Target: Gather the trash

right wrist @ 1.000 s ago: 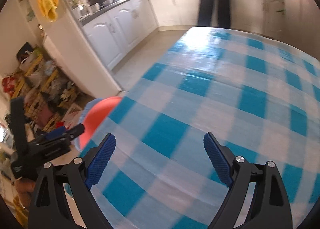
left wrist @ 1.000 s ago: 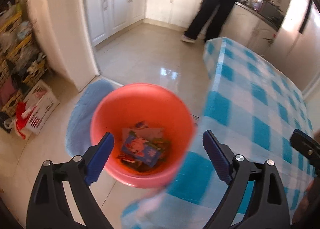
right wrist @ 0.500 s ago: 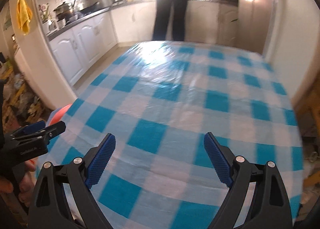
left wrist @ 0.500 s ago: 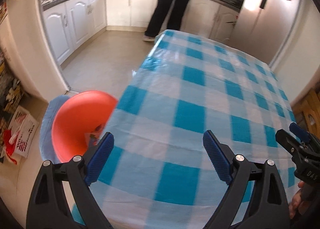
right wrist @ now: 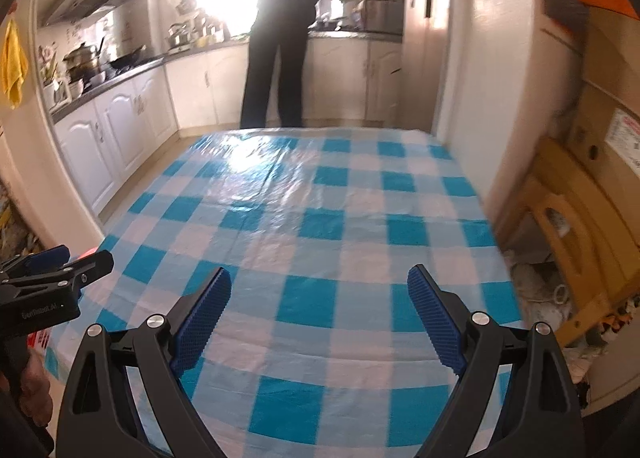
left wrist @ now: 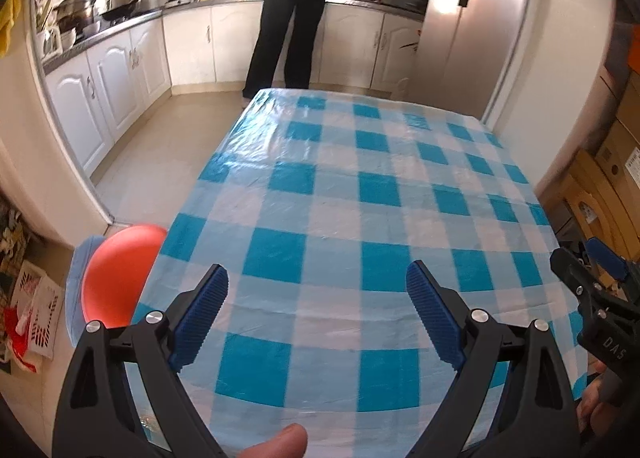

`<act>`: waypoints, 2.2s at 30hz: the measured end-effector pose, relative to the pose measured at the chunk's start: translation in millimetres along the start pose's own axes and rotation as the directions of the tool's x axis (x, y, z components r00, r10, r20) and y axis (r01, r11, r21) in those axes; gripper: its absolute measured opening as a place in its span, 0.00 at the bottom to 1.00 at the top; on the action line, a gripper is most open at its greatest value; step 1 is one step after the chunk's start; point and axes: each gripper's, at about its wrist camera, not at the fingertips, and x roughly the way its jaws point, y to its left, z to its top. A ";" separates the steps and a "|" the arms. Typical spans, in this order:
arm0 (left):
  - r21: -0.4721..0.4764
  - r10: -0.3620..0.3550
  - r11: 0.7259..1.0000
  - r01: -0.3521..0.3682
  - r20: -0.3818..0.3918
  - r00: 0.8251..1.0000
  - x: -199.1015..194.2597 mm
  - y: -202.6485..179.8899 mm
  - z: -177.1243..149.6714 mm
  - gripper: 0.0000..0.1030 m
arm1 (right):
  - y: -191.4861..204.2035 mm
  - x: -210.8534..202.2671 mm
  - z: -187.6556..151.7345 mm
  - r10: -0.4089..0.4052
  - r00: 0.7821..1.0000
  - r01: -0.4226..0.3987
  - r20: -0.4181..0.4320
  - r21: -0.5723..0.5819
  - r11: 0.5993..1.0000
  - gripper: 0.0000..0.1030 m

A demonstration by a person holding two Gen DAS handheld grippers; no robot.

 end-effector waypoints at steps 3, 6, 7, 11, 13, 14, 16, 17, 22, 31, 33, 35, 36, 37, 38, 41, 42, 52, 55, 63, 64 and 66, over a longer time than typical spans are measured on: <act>0.020 -0.005 1.000 0.005 0.014 1.000 -5.1 -10.1 1.0 0.88 | -7.4 -11.5 0.2 -0.029 0.999 0.029 0.032 0.013 1.000 0.86; 0.036 -0.010 0.999 0.009 0.019 1.000 -7.9 -17.9 0.5 0.88 | -14.0 -21.3 0.0 -0.051 0.997 0.050 0.057 0.027 0.998 0.86; 0.043 -0.012 0.999 0.011 0.021 1.000 -8.9 -21.6 -0.1 0.88 | -15.6 -23.2 0.0 -0.058 0.996 0.056 0.063 0.031 0.998 0.87; 0.059 -0.017 0.998 0.015 0.028 0.999 -13.1 -30.1 -1.3 0.88 | -21.5 -32.5 -1.3 -0.078 0.994 0.074 0.082 0.051 0.996 0.87; 0.066 -0.020 0.998 0.017 0.034 0.999 -15.4 -33.5 -1.1 0.88 | -23.8 -36.9 -1.4 -0.088 0.992 0.083 0.091 0.057 0.995 0.87; 0.068 -0.020 0.998 0.017 0.038 0.999 -16.5 -34.7 -1.0 0.88 | -24.4 -38.7 -1.5 -0.091 0.991 0.086 0.094 0.057 0.995 0.87; 0.066 -0.022 0.998 0.019 0.045 0.999 -18.4 -36.0 -1.3 0.88 | -25.5 -41.1 -1.5 -0.095 0.990 0.090 0.100 0.061 0.994 0.87; 0.065 -0.023 0.998 0.020 0.048 0.999 -19.0 -36.5 -1.0 0.88 | -26.0 -41.6 -1.2 -0.097 0.990 0.091 0.103 0.062 0.994 0.87; 0.063 -0.022 0.998 0.019 0.054 0.998 -20.3 -37.5 0.1 0.88 | -25.3 -45.6 -0.7 -0.104 0.988 0.098 0.111 0.062 0.993 0.87; 0.070 -0.024 0.997 0.020 0.057 0.998 -19.9 -40.8 1.5 0.88 | -27.2 -47.1 0.2 -0.119 0.986 0.111 0.119 0.072 0.991 0.87; 0.073 -0.025 0.997 0.021 0.056 0.998 -19.7 -41.0 1.8 0.88 | -28.2 -47.3 0.6 -0.126 0.985 0.117 0.122 0.075 0.990 0.87; 0.073 -0.026 0.997 0.022 0.054 0.998 -19.0 -41.4 2.1 0.88 | -29.3 -46.8 0.8 -0.133 0.983 0.124 0.123 0.075 0.989 0.87; 0.072 -0.028 0.997 0.025 0.052 0.998 -18.3 -41.8 2.6 0.88 | -29.4 -46.9 0.9 -0.137 0.983 0.128 0.125 0.075 0.989 0.87; 0.071 -0.030 0.997 0.027 0.051 0.998 -17.9 -42.1 2.7 0.88 | -30.2 -47.1 0.6 -0.140 0.982 0.131 0.126 0.076 0.988 0.87; 0.071 -0.033 0.997 0.029 0.050 0.998 -17.4 -42.6 3.1 0.88 | -30.7 -47.5 0.6 -0.143 0.981 0.134 0.129 0.078 0.988 0.87; 0.071 -0.041 0.997 0.038 0.050 0.998 -17.0 -44.2 3.8 0.88 | -32.4 -48.5 0.6 -0.156 0.978 0.146 0.139 0.082 0.986 0.87; 0.070 -0.045 0.997 0.041 0.052 0.998 -17.3 -44.5 4.1 0.88 | -33.2 -48.8 0.6 -0.159 0.977 0.149 0.142 0.084 0.985 0.87; 0.080 -0.046 0.996 0.042 0.047 0.998 -15.1 -48.5 2.1 0.89 | -38.9 -45.1 -1.4 -0.171 0.976 0.159 0.133 0.097 0.983 0.87; 0.080 -0.044 0.996 0.041 0.048 0.998 -14.8 -48.9 1.7 0.89 | -38.8 -43.5 -2.2 -0.171 0.977 0.160 0.129 0.096 0.983 0.87; 0.084 -0.043 0.996 0.039 0.047 0.998 -13.4 -49.7 0.0 0.89 | -37.9 -41.5 -4.6 -0.171 0.977 0.160 0.124 0.097 0.982 0.87; 0.085 -0.043 0.996 0.039 0.046 0.998 -12.6 -49.0 -1.2 0.89 | -37.9 -40.6 -5.2 -0.170 0.978 0.159 0.122 0.096 0.983 0.87; 0.087 -0.043 0.995 0.039 0.046 0.998 -12.0 -48.2 -2.2 0.89 | -37.8 -39.1 -6.2 -0.169 0.978 0.158 0.118 0.096 0.983 0.87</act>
